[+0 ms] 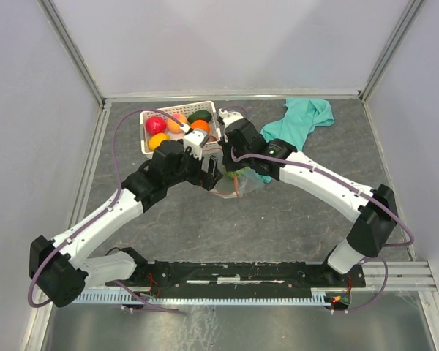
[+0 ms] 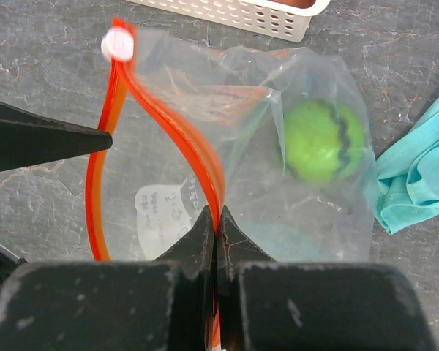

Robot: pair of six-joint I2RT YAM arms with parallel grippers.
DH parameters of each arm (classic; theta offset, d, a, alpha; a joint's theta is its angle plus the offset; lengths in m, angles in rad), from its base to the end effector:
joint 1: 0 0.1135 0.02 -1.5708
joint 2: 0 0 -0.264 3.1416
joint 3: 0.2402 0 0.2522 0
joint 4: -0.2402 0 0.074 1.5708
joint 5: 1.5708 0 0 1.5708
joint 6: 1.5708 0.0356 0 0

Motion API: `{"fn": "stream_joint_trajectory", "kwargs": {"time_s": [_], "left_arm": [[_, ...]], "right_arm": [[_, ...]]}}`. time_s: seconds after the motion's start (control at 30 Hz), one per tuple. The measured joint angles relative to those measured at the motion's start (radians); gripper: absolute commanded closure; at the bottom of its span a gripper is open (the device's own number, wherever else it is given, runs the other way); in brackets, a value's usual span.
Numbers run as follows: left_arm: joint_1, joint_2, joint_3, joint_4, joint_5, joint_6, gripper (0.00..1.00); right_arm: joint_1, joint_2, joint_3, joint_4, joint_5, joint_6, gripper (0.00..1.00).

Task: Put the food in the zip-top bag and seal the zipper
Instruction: Place the fake fruit in the zipper food storage bag.

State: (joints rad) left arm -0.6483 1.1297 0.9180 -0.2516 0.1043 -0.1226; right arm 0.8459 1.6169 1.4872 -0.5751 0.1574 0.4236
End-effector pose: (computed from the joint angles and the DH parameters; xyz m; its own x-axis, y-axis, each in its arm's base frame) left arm 0.2028 -0.1583 0.3105 -0.4361 0.1778 -0.8822 0.6262 0.7640 -0.1556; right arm 0.2468 0.2703 0.3343 -0.6630 -0.1362 -0.7362 -0.4252 0.8778 0.2205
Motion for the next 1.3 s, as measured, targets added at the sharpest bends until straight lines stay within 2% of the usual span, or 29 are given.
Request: {"fn": "stream_joint_trajectory", "kwargs": {"time_s": [0.13,0.33,0.57,0.6,0.87,0.97,1.17,1.3], "left_arm": [[0.0,-0.007,0.039,-0.067,-0.036,-0.06,0.0],[0.0,-0.032,0.115,-0.228,-0.144,-0.196,0.05],[0.0,-0.015,0.127,-0.343,-0.219,-0.337,0.24],[0.0,0.0,0.13,-0.351,-0.219,-0.351,0.28],[0.0,0.104,0.158,-0.353,-0.182,-0.403,0.8],[0.0,0.124,0.213,-0.352,-0.164,-0.403,0.93],[0.0,0.153,0.344,-0.36,-0.12,-0.402,0.95],[0.0,0.165,0.369,-0.368,-0.099,-0.402,0.92]], "right_arm": [[-0.003,-0.01,-0.013,0.004,0.0,0.007,0.98],[-0.006,-0.031,-0.025,0.007,0.004,0.017,0.97],[-0.011,-0.043,-0.03,0.008,0.01,0.018,0.97],[-0.011,-0.043,-0.031,0.008,0.011,0.018,0.97],[-0.013,-0.048,-0.032,0.005,0.055,0.016,0.98],[-0.015,-0.054,-0.032,-0.014,0.097,0.003,0.98],[-0.028,-0.08,-0.032,-0.066,0.218,-0.054,0.98],[-0.041,-0.1,-0.032,-0.098,0.267,-0.089,0.98]]}}
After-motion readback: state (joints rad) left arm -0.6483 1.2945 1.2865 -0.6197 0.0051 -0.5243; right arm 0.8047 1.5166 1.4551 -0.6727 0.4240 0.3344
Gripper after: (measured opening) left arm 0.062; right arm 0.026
